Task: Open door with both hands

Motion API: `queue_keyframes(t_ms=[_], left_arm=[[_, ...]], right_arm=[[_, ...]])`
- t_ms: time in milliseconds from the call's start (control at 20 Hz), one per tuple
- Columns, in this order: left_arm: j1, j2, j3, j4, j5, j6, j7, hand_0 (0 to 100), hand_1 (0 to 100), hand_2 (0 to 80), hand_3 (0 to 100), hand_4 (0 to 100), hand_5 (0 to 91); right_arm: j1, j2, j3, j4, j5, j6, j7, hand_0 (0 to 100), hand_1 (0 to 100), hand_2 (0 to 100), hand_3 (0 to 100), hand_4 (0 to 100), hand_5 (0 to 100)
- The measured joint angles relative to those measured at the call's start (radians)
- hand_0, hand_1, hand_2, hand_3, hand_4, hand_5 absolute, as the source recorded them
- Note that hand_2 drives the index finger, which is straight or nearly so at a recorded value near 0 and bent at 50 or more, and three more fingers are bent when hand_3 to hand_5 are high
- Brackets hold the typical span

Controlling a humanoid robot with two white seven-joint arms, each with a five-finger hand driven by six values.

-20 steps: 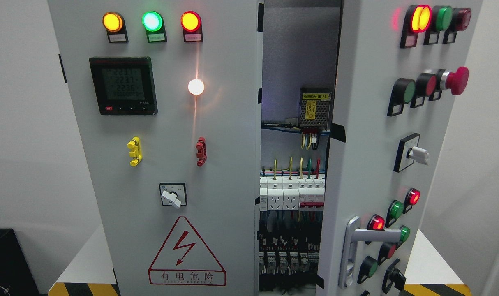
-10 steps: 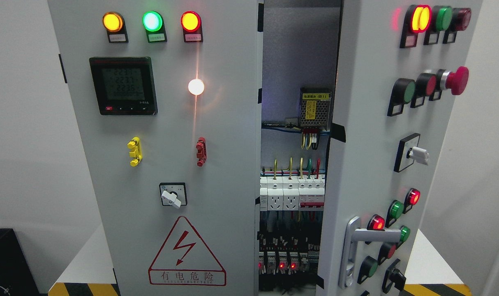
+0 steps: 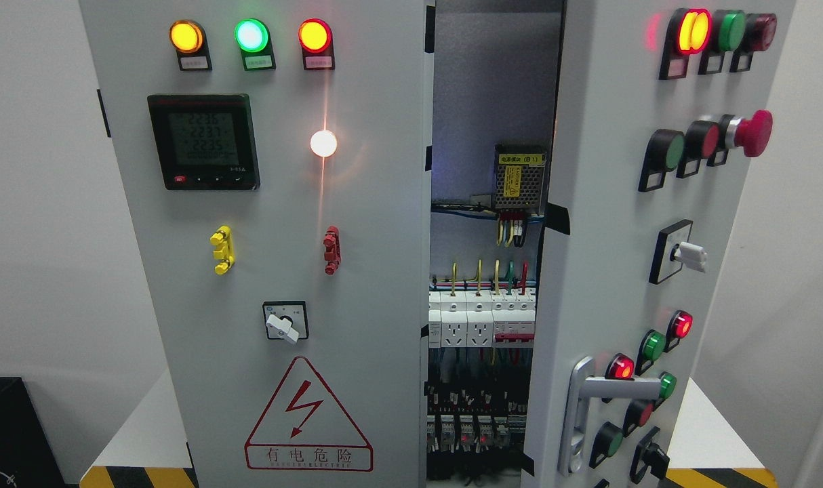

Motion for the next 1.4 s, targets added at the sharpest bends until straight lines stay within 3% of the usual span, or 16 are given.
queue_keyframes(t_ms=[451,902,1403], left_arm=[[0.067,0.11,-0.061,-0.405,0.003,0.021,0.003,0,0,0.0,0,0,0.0],[0.075,0.216,-0.098,-0.794,0.006,0.036,0.003,0,0,0.0,0,0,0.0],[-0.055,0.293,-0.121,-1.066,0.02,0.041,0.003,0,0,0.0,0,0,0.0]], right_arm=[[0.0,0.0,0.0,0.0,0.0,0.0,0.0,0,0,0,0,0,0],[0.0,0.0,0.0,0.0,0.0,0.0,0.0,0,0,0,0,0,0],[0.0,0.0,0.0,0.0,0.0,0.0,0.0,0,0,0,0,0,0]])
